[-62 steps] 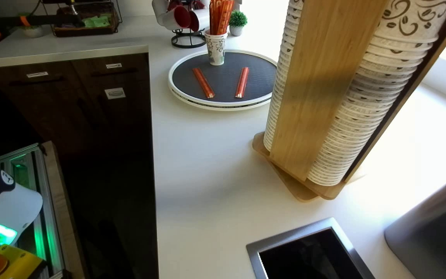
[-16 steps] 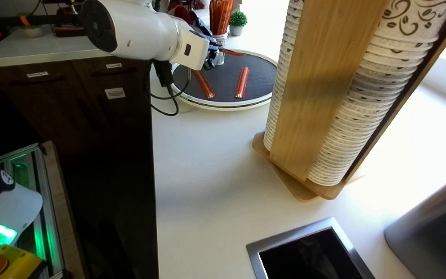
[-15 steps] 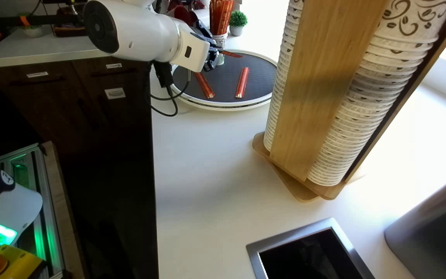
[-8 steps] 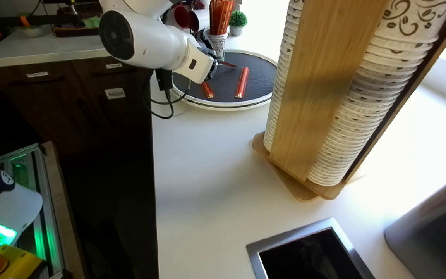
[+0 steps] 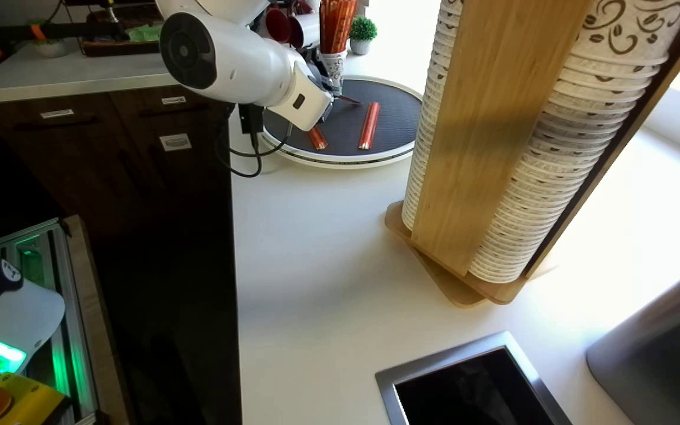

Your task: Remove one straw from the cup and put it on the tray.

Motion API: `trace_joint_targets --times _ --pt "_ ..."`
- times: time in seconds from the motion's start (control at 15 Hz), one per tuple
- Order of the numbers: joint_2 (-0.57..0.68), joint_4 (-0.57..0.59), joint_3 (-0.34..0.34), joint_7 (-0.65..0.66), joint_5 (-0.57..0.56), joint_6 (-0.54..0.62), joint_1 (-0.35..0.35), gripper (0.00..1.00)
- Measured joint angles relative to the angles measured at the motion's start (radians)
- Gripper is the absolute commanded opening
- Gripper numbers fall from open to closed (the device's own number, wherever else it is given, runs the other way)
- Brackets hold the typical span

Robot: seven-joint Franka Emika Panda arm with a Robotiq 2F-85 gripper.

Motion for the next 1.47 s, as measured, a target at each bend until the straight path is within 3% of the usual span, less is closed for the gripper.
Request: trace_joint_targets --times 0.07,0.13,0.2,0.4,0.53,0.67,0.93,1.0,1.27,1.47 --pt "0.001 0.000 -0.001 0.008 -0.007 0.000 0.000 0.19" --pt "0.002 0.000 -0.002 0.016 -0.015 -0.001 0.000 0.24" --pt "0.005 0.000 -0.003 0.024 -0.022 -0.001 0.000 0.35" --pt "0.016 0.000 -0.009 0.030 -0.031 -0.001 0.000 0.49" --pt "0.025 0.000 -0.014 0.031 -0.033 -0.001 0.000 0.73" --pt "0.031 0.000 -0.018 0.033 -0.033 -0.001 0.000 0.88" --pt "0.037 0.000 -0.023 0.038 -0.035 -0.001 0.000 0.99" --pt "0.037 0.000 -0.024 0.040 -0.035 -0.001 0.000 0.95" --pt "0.038 0.000 -0.027 0.053 -0.044 -0.001 0.000 1.00" --pt "0.019 -0.001 -0.031 0.114 -0.145 0.002 -0.001 1.00"
